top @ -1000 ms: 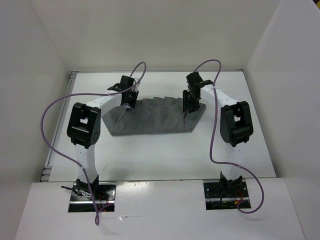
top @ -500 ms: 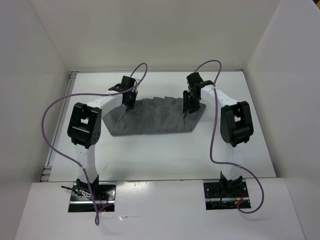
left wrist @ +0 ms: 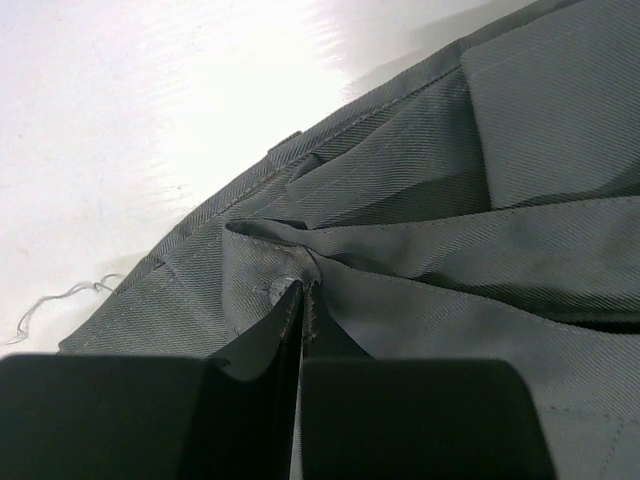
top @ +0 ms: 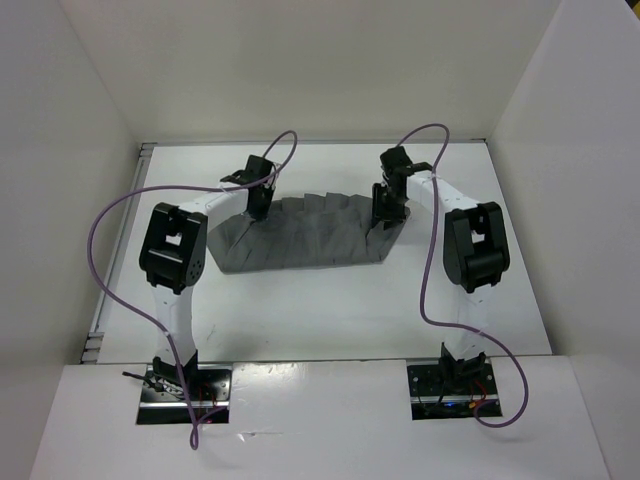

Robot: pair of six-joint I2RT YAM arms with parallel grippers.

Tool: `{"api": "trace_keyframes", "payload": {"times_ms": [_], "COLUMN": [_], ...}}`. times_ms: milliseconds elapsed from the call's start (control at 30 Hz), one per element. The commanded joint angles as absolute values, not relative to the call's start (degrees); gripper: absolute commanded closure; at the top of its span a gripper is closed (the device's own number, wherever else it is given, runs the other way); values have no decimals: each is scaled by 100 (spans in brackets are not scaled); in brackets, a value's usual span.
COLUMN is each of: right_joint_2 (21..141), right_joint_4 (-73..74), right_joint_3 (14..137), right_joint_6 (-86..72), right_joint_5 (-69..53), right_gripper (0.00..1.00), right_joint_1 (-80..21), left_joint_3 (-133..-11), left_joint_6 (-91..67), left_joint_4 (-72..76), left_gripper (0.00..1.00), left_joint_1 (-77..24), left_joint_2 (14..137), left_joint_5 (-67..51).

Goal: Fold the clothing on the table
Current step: Fold the skirt

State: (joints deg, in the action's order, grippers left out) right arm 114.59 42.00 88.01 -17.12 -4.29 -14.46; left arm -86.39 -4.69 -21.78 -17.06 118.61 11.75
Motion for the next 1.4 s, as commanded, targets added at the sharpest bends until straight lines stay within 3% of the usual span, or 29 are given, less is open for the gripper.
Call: {"api": "trace_keyframes", "payload": {"times_ms": [0,333,667,933,1367], "right_joint_2": [11522,12243,12305,12357,12524], "right_joint_4": [4025,3691,3806,3920,4104], "right_joint_3": [8911,9018,8833,8728,8728], "right_joint_6": [-1828,-2048,-2048,-2101,-2206], "right_joint_5": [-536,-422,61,62,290], "right_gripper": [56,60,60,60,60], "right_joint_1": [-1406,-1301,-1301,-1301,-1301], "left_joint_3": [-8815,-8746,-8218,-8165,-8112], "left_joint_6": [-483,-606,-1001,-1195,-1608], "left_joint_4": [-2364,-2479,-2250,-2145,-2320], "left_gripper": [100,100,100,100,100], "left_joint_1": [-1679,-1617,-915,-633,-580], "left_joint_2": [11479,11049,10591,10801,11470], "left_joint_5": [950,615,123,-105,554]}}
